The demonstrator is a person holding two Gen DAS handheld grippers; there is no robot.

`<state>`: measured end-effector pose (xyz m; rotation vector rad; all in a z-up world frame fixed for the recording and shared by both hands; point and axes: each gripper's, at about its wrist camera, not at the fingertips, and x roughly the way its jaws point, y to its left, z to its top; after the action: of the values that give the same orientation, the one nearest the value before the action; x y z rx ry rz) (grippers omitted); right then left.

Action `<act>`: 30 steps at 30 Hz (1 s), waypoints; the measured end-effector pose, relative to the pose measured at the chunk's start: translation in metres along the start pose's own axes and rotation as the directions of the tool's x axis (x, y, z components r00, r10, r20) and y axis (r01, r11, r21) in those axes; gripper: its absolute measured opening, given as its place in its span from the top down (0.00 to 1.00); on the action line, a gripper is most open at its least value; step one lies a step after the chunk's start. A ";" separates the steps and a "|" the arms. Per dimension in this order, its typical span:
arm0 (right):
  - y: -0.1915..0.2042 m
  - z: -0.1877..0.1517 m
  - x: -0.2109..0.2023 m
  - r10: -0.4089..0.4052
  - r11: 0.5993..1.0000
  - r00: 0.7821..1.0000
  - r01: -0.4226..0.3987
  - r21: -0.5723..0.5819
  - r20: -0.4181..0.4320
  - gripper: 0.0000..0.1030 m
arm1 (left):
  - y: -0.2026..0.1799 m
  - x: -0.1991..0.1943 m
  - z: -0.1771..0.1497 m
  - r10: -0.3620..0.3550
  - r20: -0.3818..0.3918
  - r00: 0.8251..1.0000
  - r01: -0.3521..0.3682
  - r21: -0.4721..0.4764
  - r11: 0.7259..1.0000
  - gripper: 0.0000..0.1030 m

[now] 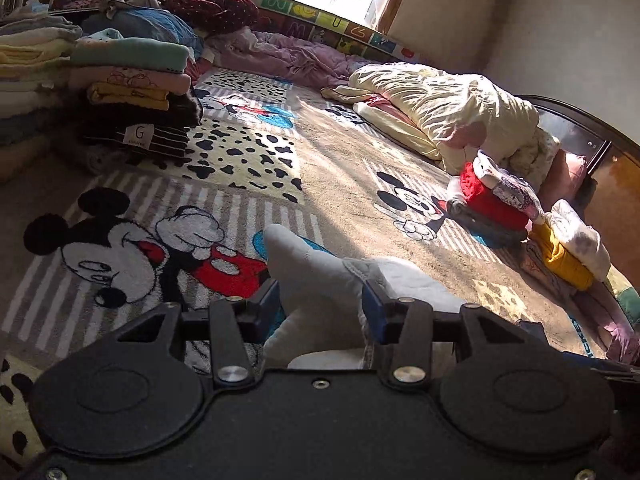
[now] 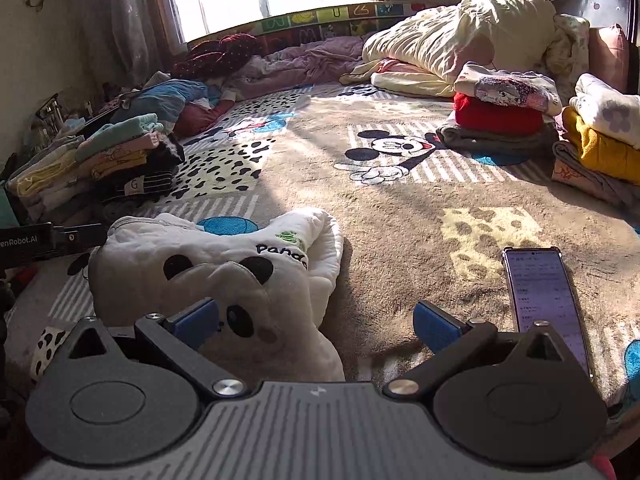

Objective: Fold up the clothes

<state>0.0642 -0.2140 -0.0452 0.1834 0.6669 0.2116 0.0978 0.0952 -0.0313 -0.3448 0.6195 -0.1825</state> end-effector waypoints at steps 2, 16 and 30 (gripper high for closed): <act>-0.009 0.010 0.008 0.044 0.998 0.999 -0.044 0.047 -0.003 0.01 | 0.014 0.009 0.001 -0.007 -0.007 1.000 0.007 -0.080 0.997 0.57; -0.045 0.077 0.125 0.205 0.964 0.971 -0.178 0.196 -0.126 0.02 | 0.075 0.106 0.014 -0.163 -0.100 0.982 0.118 -0.353 0.928 0.58; -0.077 0.086 0.236 0.300 0.953 0.929 -0.281 0.115 -0.217 0.03 | 0.096 0.182 0.023 -0.428 -0.142 0.892 0.362 -0.342 0.867 0.52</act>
<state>0.3098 -0.2372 -0.1365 0.3411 0.8816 0.4972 0.2632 0.1414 -0.1468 -0.7655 0.7883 -0.5296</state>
